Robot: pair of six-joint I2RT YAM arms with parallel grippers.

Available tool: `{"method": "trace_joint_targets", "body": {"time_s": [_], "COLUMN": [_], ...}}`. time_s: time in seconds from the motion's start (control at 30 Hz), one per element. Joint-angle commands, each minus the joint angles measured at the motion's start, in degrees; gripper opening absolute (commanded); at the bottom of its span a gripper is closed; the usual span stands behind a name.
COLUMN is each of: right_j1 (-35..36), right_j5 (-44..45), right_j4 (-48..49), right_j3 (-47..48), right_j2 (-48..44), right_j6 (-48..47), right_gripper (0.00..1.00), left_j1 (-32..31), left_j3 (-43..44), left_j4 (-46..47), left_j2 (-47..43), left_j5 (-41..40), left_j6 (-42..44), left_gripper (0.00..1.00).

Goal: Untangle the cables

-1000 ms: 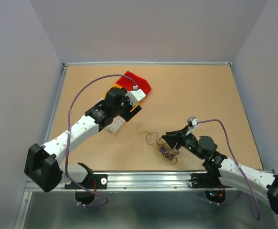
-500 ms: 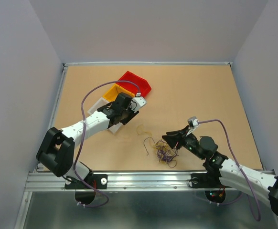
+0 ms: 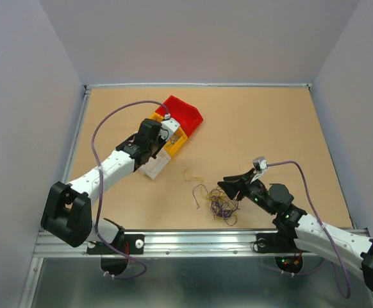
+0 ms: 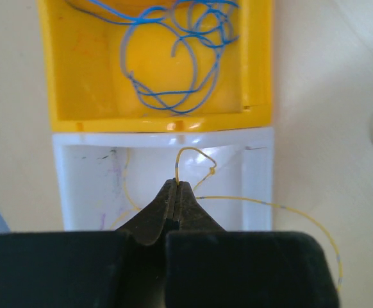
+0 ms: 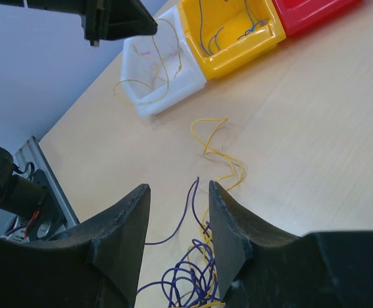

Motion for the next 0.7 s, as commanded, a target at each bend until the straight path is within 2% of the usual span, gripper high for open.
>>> {"method": "trace_joint_targets", "body": {"time_s": [0.0, 0.07, 0.23, 0.37, 0.47, 0.57, 0.67], "right_j1": [0.38, 0.38, 0.38, 0.30, 0.38, 0.30, 0.38], "right_j5": [0.42, 0.34, 0.07, -0.19, -0.10, -0.01, -0.63], "right_j4": [1.25, 1.16, 1.16, 1.42, 1.69, 1.69, 1.25], "right_j3": [-6.65, -6.65, -6.65, -6.91, -7.35, -7.62, -7.09], "right_j2": [-0.80, -0.80, -1.06, -1.06, -1.06, -0.45, 0.87], "right_j6": [0.16, 0.16, 0.16, 0.42, 0.60, 0.60, 1.56], "right_gripper": [0.48, 0.48, 0.48, 0.48, 0.48, 0.48, 0.49], "left_j1": [5.13, 7.85, 8.83, 9.88, 10.15, 10.06, 10.15], "left_j3": [-0.02, -0.37, -1.16, -0.03, 1.21, 0.87, 0.25], "left_j4": [3.93, 4.98, 7.44, 10.25, 10.17, 10.17, 11.04], "left_j2": [-3.17, -2.48, 2.35, 13.04, 18.43, 18.36, 13.89], "left_j5": [-2.57, -3.53, -4.93, -11.60, -12.50, -12.59, -12.33], "left_j6": [-0.72, -0.72, -0.02, 0.60, 0.42, 0.25, -0.02], "left_gripper": [0.00, 0.00, 0.00, 0.00, 0.00, 0.00, 0.16]}}
